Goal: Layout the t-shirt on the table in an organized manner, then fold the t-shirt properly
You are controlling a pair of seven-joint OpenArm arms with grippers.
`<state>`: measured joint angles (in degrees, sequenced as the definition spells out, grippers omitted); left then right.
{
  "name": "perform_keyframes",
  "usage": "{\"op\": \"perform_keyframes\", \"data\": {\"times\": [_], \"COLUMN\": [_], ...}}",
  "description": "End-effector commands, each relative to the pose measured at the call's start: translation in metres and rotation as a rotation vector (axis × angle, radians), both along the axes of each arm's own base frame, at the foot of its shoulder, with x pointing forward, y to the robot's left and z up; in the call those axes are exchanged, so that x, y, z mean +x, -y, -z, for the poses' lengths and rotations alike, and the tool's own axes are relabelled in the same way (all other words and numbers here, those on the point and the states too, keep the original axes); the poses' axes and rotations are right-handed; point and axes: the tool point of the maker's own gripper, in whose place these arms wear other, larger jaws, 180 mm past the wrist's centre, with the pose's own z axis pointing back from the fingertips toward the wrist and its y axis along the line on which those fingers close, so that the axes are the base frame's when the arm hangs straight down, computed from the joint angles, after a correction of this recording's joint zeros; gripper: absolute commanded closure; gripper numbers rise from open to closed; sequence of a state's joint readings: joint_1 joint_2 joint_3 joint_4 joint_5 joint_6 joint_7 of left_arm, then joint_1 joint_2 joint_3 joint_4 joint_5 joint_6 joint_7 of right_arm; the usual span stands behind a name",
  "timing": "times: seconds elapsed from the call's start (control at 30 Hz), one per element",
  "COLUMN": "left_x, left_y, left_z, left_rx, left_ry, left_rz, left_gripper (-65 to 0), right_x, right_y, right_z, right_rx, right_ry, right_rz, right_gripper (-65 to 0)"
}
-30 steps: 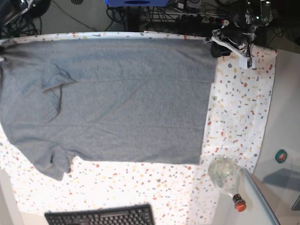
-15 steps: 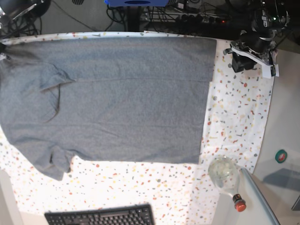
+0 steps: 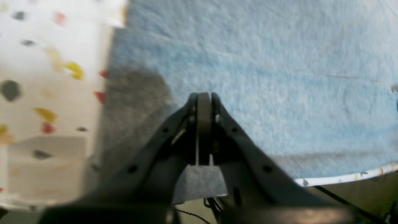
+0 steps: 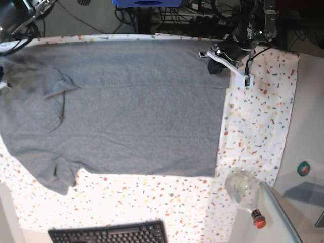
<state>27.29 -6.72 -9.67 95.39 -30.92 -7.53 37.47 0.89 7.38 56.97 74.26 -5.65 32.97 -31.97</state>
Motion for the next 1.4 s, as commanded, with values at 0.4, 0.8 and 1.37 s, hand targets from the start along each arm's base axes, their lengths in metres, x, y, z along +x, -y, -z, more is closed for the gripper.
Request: {"op": "perform_keyframes", "data": {"times": [0.4,0.8,1.37], "left_x": [-0.01,0.014,0.019], "left_y": [-0.042,-0.045,-0.112], "left_z": [0.035,0.015,-0.015], "left_rx": [0.216,0.231,0.324], "left_ry": [-0.063,0.044,0.101], "left_rz": [0.048,0.042,-0.115], "left_gripper": [0.0,0.0,0.0], "right_x": [0.128,0.124,0.098], "right_y": [0.04,0.053,0.067], "right_z": [-0.01,0.005,0.021], "right_rx": [0.136,0.108,0.04], "right_ry": [0.221,0.223,0.204], "right_rz": [0.094,0.209,0.289], "right_gripper": [-0.3,-35.6,-35.7]}}
